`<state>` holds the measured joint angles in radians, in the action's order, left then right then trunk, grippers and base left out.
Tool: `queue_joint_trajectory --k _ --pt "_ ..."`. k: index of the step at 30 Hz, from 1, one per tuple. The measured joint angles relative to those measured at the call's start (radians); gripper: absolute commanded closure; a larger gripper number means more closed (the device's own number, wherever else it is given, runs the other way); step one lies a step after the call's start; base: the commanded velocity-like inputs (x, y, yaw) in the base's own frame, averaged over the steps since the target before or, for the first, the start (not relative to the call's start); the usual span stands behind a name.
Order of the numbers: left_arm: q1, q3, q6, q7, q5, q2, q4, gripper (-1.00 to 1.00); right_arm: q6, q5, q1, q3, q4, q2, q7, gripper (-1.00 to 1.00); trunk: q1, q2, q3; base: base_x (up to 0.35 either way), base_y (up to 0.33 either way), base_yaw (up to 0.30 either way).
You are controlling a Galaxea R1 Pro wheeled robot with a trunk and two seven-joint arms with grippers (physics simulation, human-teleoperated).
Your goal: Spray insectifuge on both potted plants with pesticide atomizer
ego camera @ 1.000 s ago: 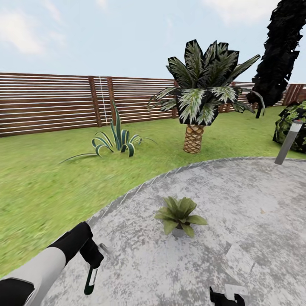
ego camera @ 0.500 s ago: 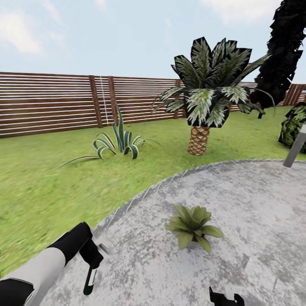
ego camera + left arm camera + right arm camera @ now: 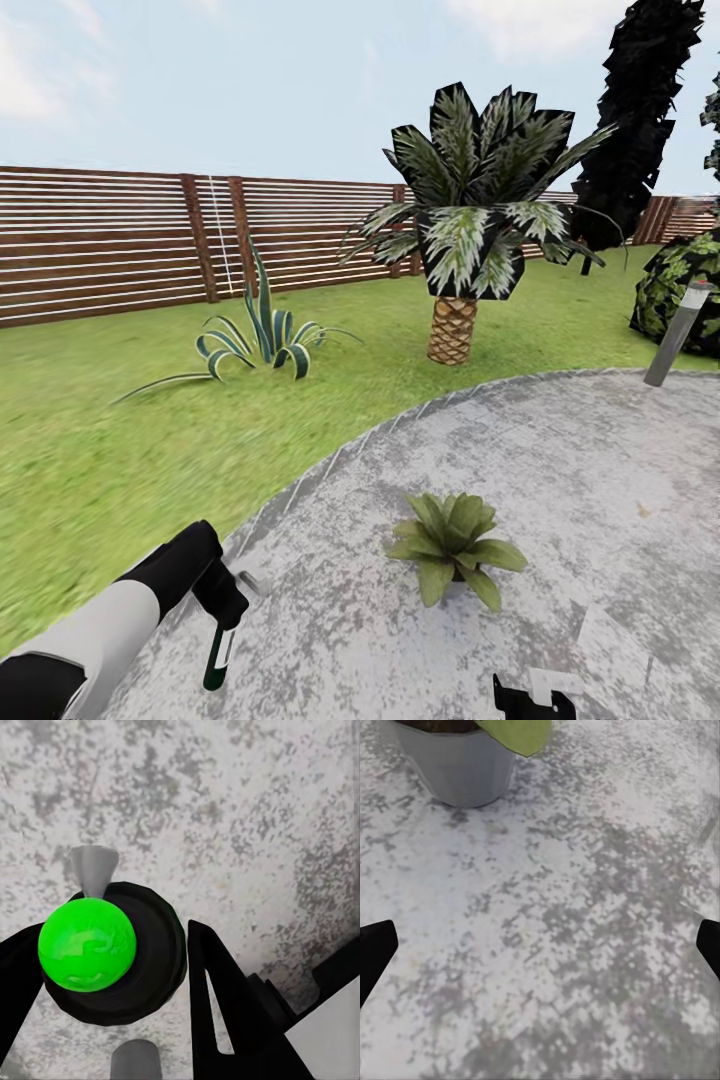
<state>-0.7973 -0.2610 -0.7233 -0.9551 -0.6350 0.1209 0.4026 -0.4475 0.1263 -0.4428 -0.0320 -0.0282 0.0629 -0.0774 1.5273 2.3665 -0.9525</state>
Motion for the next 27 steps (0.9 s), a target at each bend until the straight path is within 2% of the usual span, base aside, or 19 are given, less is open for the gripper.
queue_joint_trajectory --k 2,12,19,20,24,27 --pt "0.001 0.000 0.000 0.000 0.000 0.000 0.000 1.00 0.000 0.000 0.000 0.000 0.000 0.000 0.000 -1.00 0.000 0.000 0.000 0.000 0.000 0.000" --pt "0.004 0.000 0.000 0.000 0.000 0.000 -0.002 1.00 0.000 0.000 0.000 -0.001 0.001 -0.001 0.000 -1.00 0.000 0.000 0.000 0.000 0.000 -0.279" --pt "0.004 0.000 0.000 0.000 0.000 -0.001 -0.002 1.00 -0.001 -0.001 0.000 0.001 0.001 0.000 -0.001 -1.00 0.000 0.000 0.000 0.000 0.000 -0.044" --pt "0.004 0.000 0.000 -0.001 -0.052 -0.005 -0.002 1.00 -0.001 -0.003 0.000 0.000 0.002 0.005 0.000 -1.00 0.000 0.000 0.000 0.000 0.000 0.000" --pt "0.000 0.002 -0.002 -0.004 -0.115 -0.028 -0.002 1.00 -0.002 -0.003 0.000 -0.001 0.002 0.006 0.000 -1.00 0.000 0.000 0.000 0.000 0.000 0.000" --pt "-0.008 0.002 -0.002 -0.007 -0.135 -0.035 -0.002 1.00 -0.001 -0.002 0.000 0.001 0.000 0.006 -0.002 -1.00 0.000 0.000 0.000 0.042 0.000 0.000"
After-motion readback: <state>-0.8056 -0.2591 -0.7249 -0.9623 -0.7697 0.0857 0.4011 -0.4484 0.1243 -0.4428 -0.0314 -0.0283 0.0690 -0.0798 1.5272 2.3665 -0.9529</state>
